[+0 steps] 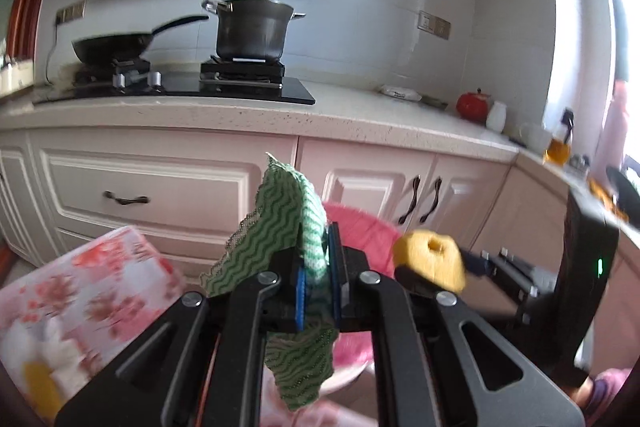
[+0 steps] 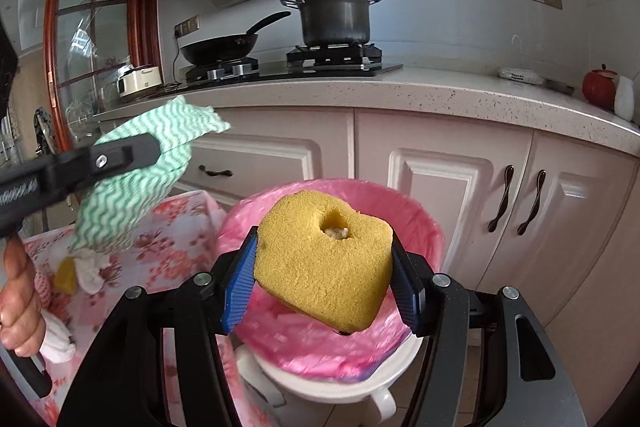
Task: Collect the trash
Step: 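Carry the cloth and sponge to the pink bin and open both tools, then move both tools back over the table, then grasp the pink foam fruit net with the left tool while the right tool grasps the white plastic bag, then carry the fruit net and plastic bag to the pink bin and open both tools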
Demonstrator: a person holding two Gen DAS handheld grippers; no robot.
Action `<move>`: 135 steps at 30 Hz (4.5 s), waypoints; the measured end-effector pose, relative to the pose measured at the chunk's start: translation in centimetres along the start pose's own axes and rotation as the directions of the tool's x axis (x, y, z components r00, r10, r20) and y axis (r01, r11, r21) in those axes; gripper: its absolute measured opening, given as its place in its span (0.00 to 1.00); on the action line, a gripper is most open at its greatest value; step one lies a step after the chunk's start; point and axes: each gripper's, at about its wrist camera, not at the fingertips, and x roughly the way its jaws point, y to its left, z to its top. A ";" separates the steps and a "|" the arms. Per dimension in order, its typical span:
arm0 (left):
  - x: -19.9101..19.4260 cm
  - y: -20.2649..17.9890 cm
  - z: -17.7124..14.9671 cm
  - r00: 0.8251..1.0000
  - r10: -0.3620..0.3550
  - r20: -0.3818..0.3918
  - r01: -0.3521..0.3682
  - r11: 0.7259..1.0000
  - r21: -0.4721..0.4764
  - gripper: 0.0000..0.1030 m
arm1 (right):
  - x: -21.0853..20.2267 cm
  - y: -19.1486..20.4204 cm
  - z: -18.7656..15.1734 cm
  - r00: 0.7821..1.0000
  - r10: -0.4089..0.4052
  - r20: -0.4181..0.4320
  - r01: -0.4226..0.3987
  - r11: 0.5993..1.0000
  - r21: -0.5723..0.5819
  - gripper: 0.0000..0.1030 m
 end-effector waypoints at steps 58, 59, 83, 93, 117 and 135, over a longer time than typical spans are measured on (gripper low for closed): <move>-32.4 11.9 -22.2 0.794 0.608 -0.016 -0.607 0.792 -0.067 0.95 | -8.3 25.0 -10.0 0.936 0.290 -0.197 -0.313 0.945 -0.098 0.79; -32.9 12.4 -22.4 0.789 0.614 -0.019 -0.613 0.787 -0.073 0.95 | -8.0 25.7 -10.2 0.934 0.294 -0.204 -0.319 0.943 -0.099 0.80; -34.8 19.1 -23.7 0.726 0.685 -0.058 -0.685 0.715 -0.141 0.95 | 0.3 33.5 -12.8 0.898 0.236 -0.371 -0.247 0.969 0.019 0.82; -29.8 20.8 -21.6 0.759 0.642 -0.110 -0.651 0.749 -0.123 0.95 | -0.7 31.2 -11.4 0.921 0.261 -0.290 -0.281 0.959 -0.030 0.42; -21.1 20.0 -19.7 0.774 0.598 -0.210 -0.615 0.788 -0.022 0.27 | -4.5 24.7 -9.9 0.933 0.293 -0.208 -0.299 0.954 0.004 0.42; -30.6 12.0 -20.3 0.779 0.620 -0.090 -0.624 0.781 -0.025 0.27 | -12.6 24.6 -10.5 0.932 0.331 -0.146 -0.341 0.939 -0.045 0.42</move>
